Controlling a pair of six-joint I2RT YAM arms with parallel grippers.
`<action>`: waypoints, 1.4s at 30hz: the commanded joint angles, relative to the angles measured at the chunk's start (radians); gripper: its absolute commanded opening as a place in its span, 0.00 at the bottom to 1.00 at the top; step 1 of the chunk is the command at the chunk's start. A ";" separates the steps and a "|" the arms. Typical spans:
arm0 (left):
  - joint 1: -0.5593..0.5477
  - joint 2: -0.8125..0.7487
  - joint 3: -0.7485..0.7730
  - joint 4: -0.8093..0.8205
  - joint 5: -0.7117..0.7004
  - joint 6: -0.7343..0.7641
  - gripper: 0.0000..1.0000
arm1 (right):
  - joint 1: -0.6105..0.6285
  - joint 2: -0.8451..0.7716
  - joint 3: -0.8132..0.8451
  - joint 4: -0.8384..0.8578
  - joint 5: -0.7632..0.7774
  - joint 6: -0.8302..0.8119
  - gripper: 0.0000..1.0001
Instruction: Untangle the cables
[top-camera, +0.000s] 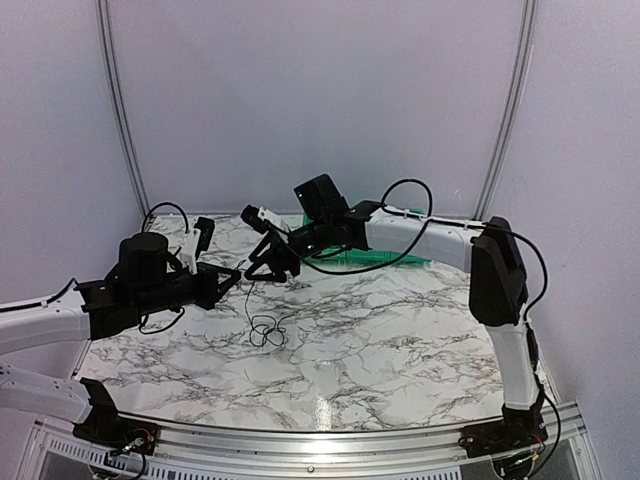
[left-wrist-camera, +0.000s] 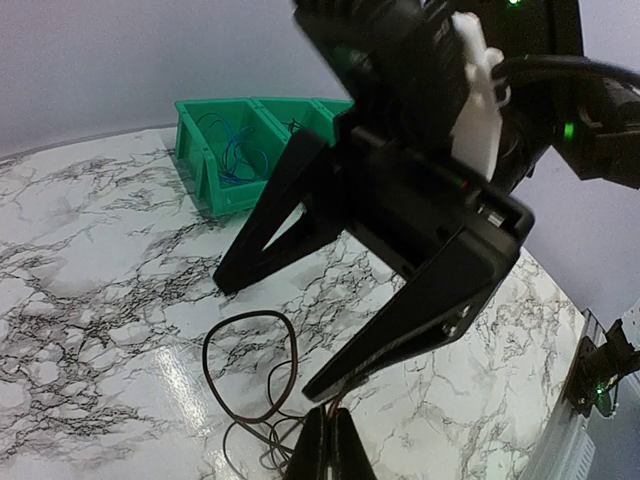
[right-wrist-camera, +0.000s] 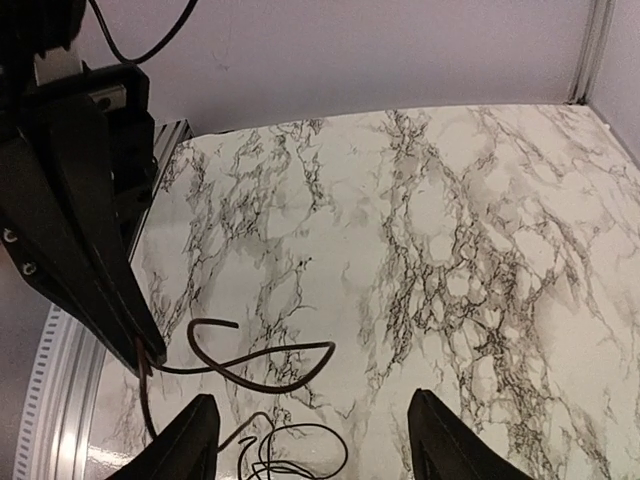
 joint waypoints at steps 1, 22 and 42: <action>-0.006 -0.011 0.036 0.015 -0.006 0.024 0.00 | 0.020 0.037 0.048 -0.049 -0.038 0.013 0.65; -0.008 -0.015 0.033 0.000 -0.034 0.038 0.00 | 0.026 -0.038 -0.077 -0.032 0.005 -0.115 0.63; -0.006 0.216 0.037 0.134 -0.223 0.107 0.14 | 0.030 -0.121 -0.129 -0.022 -0.114 -0.081 0.00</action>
